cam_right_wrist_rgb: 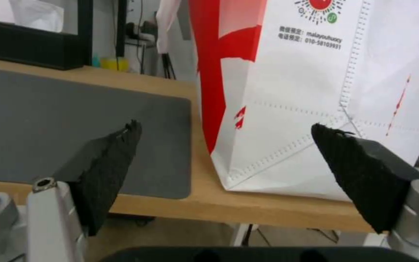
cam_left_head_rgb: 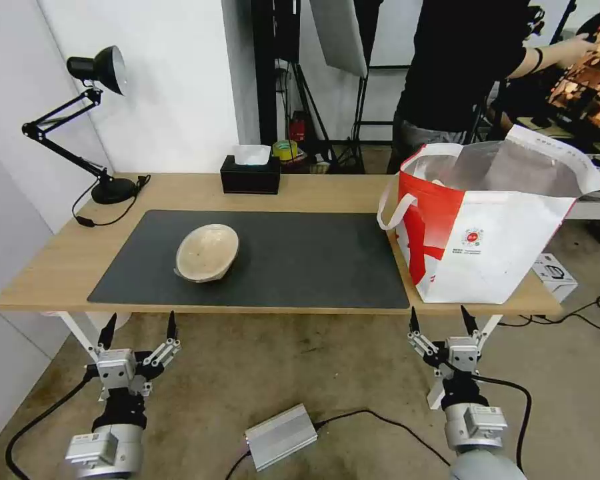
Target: Pick up the trash from the table and place it into the takeout bag.
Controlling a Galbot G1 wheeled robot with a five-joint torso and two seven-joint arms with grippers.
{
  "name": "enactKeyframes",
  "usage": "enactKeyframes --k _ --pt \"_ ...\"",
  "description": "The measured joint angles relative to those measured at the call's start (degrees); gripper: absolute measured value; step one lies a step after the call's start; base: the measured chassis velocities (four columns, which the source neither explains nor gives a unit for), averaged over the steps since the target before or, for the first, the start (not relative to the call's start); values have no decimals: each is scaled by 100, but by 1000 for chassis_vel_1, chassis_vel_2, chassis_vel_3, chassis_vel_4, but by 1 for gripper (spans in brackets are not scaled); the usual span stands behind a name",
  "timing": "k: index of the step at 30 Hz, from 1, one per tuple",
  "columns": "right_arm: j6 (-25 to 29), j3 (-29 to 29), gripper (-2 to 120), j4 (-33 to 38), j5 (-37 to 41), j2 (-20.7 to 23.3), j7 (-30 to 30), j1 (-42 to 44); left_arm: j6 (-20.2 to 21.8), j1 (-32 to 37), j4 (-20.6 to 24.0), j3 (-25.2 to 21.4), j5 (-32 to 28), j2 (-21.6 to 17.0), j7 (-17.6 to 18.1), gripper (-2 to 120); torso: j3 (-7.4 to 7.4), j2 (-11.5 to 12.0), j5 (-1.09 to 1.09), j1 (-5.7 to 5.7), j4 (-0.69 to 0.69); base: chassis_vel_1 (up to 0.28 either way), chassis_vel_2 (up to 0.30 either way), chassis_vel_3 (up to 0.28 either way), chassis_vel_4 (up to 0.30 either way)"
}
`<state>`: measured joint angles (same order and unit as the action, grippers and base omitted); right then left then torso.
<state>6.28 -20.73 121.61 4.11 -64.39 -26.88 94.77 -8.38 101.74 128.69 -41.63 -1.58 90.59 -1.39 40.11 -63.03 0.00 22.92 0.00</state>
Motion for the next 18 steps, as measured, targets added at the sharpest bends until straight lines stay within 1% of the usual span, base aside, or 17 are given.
enactKeyframes --k 18 --pt "66 82 89 -201 -135 10 -1 121 0 -49 -56 9 0 11 5 100 0 0 0 0 0 0 0 0 0"
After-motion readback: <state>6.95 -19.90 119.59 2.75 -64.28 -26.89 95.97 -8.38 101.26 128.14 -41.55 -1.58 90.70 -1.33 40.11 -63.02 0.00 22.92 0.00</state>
